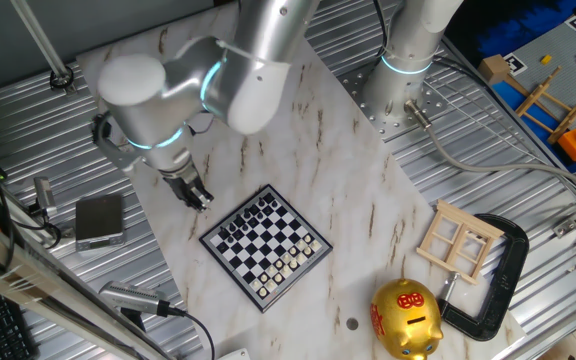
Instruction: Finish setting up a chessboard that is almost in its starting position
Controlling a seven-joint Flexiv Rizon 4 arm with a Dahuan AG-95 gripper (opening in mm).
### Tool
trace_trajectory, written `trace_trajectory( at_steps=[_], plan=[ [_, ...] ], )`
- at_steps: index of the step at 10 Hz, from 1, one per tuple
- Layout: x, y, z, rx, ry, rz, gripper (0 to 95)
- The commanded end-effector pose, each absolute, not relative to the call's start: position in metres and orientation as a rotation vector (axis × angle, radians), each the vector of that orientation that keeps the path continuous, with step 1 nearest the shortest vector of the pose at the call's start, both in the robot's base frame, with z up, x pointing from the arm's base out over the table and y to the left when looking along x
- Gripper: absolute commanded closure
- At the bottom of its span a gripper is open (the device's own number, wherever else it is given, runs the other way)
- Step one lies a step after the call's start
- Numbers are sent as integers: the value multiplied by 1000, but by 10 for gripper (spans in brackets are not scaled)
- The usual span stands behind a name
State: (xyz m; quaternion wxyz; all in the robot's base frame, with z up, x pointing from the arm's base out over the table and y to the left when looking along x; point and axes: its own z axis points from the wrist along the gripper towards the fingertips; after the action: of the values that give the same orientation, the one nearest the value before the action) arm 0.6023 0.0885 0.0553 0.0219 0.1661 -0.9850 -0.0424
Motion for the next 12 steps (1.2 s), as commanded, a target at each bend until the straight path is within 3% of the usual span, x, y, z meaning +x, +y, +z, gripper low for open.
trace_trajectory(
  at_steps=[1, 12],
  plan=[
    [617, 95, 67, 506, -3054, -155, 950],
    [623, 103, 75, 580, -3041, -179, 950]
  ],
)
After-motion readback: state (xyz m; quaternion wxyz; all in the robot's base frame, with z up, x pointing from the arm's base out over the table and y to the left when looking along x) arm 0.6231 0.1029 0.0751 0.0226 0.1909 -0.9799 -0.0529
